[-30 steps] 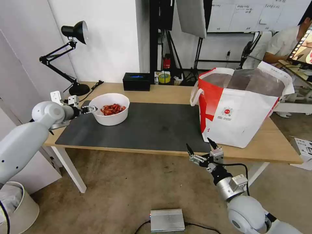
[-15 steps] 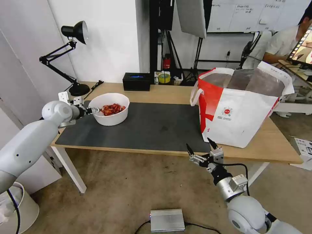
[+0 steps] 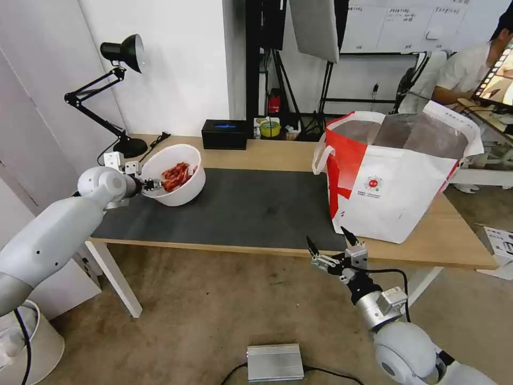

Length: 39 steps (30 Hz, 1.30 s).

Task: Pick up the trash from the table and place it into the takeout bag.

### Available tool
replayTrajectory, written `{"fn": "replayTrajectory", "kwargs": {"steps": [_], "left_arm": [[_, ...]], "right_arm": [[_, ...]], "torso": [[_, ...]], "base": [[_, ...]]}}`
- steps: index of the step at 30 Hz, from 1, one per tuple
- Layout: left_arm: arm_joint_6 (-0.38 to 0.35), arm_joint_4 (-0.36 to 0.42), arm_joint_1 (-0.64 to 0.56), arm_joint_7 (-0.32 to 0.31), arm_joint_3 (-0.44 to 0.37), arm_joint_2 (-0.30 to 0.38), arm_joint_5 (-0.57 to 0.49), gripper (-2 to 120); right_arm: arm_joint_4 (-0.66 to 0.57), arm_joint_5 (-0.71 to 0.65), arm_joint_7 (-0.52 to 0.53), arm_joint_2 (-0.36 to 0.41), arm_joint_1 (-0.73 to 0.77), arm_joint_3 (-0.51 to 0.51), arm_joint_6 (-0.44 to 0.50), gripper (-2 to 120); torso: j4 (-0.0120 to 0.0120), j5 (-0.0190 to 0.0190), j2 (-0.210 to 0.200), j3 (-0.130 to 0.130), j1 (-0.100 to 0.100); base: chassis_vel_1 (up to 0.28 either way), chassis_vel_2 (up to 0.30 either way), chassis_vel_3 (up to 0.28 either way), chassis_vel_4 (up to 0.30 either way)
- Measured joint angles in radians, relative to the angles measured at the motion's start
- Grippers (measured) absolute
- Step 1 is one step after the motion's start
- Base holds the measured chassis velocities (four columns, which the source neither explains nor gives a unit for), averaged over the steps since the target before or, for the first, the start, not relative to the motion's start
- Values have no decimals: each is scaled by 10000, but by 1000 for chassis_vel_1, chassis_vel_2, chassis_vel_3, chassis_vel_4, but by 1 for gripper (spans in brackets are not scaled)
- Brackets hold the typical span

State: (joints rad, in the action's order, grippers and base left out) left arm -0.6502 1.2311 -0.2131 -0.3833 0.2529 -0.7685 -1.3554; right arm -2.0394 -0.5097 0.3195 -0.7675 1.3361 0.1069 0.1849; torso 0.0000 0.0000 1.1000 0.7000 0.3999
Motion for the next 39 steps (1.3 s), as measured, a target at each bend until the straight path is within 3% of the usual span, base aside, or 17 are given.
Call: {"fn": "replayTrajectory", "kwargs": {"steps": [12,22,28,39], "left_arm": [[632,197,-146,-26,-12,44,-86,1],[1028,849,-290,-59,-239,232,-390,0],[1133,2124,229,-420,-415,297,-1199,0],[1170,3299,1658,-1251,335,-146,-2219,0]], "right_arm": [[0,0,0,0,0,1,0,100],[0,0,0,0,0,0,0,100],[0,0,0,0,0,0,0,100],[0,0,0,0,0,1,0,100]], "torso": [[-1,0,0,-1,0],[0,-3,0,0,0],[-1,0,0,0,0],[-2,2,0,0,1]], "base": [[0,0,0,0],[0,0,0,0],[0,0,0,0],[0,0,0,0]]}}
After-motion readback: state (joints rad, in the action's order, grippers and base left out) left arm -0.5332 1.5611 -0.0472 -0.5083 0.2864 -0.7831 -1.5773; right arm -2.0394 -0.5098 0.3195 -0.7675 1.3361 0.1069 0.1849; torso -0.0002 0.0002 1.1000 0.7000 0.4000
